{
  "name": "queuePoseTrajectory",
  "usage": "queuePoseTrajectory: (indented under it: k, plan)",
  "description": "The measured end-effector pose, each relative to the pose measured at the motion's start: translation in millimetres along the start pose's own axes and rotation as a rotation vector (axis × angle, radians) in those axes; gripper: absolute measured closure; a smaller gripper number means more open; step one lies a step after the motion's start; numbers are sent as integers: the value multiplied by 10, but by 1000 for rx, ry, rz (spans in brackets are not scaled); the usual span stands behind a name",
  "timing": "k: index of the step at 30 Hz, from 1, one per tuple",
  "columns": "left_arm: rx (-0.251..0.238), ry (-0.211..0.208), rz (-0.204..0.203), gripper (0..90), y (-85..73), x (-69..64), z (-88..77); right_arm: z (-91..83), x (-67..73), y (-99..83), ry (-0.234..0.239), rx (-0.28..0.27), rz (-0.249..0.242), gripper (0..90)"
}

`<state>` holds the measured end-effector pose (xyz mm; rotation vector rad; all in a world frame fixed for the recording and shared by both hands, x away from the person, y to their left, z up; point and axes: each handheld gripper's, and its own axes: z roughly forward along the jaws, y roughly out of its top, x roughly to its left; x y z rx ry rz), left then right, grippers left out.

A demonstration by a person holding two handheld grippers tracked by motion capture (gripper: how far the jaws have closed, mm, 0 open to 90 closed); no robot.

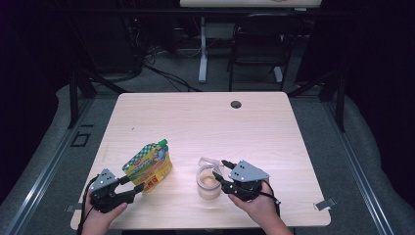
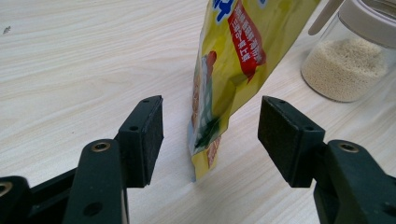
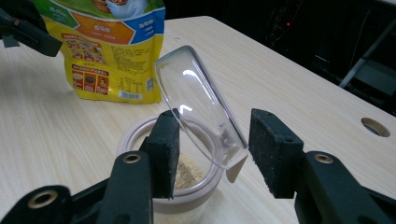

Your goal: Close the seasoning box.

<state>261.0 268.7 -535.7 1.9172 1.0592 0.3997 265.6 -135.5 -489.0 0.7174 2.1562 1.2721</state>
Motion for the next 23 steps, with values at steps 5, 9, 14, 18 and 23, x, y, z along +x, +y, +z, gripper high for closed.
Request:
queuePoseTrajectory:
  k: [5,9,14,18,23]
  plan:
    - [5,-4,2,411,-7,-6,11,-44,33,-53,0,3,7,526]
    - [0,0,-2,411,-16,2,0,-44,45,-104,8,13,32,501]
    - [-6,2,-14,411,-15,12,-17,-20,77,-160,26,45,27,473]
    - [3,4,-5,410,-18,11,-12,-65,88,-210,40,60,31,445]
    - [-4,7,-9,411,-23,4,-27,-200,67,-298,56,45,81,444]
